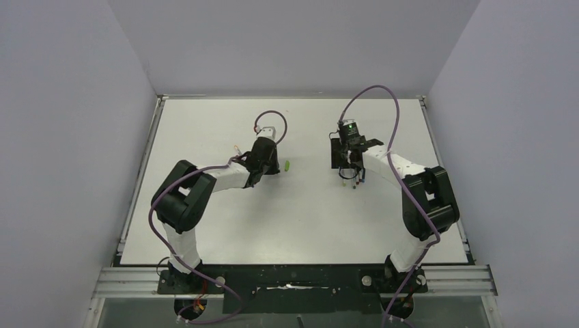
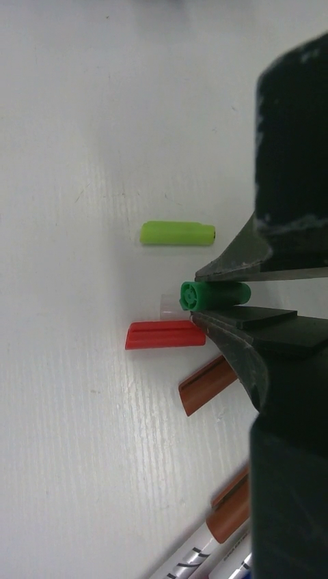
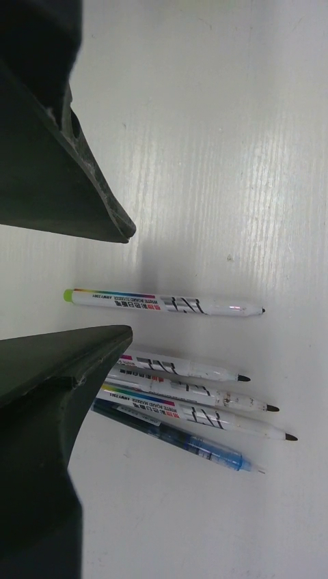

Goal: Open the pen caps

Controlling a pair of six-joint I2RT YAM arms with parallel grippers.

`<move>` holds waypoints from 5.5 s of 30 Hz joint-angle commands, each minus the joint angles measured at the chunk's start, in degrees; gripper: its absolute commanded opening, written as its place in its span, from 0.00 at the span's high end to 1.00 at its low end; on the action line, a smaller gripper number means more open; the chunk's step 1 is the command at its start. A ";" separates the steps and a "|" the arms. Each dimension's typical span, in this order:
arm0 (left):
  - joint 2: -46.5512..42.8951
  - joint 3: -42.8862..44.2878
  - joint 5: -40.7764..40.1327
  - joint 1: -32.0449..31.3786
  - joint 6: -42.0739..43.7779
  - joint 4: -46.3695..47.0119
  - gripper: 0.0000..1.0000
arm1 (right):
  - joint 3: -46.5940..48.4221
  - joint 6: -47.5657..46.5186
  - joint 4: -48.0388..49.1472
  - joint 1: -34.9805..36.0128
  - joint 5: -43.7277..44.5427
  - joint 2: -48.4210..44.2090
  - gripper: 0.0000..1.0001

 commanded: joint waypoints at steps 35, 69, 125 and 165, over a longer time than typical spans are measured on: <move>-23.30 -14.65 -3.00 9.67 -7.90 5.95 0.59 | 3.99 -2.89 4.88 10.81 -3.81 -3.80 0.48; -44.83 -31.38 -19.70 14.01 -17.10 10.04 0.60 | 37.00 -4.07 3.97 28.64 -9.84 27.47 0.66; -54.90 -32.96 -32.54 12.44 -14.97 5.19 0.58 | 42.74 -6.54 3.30 31.26 -6.69 34.95 0.62; -46.61 -32.65 -6.24 12.23 -16.32 18.34 0.31 | 9.43 -5.91 19.47 32.51 -7.73 2.79 1.00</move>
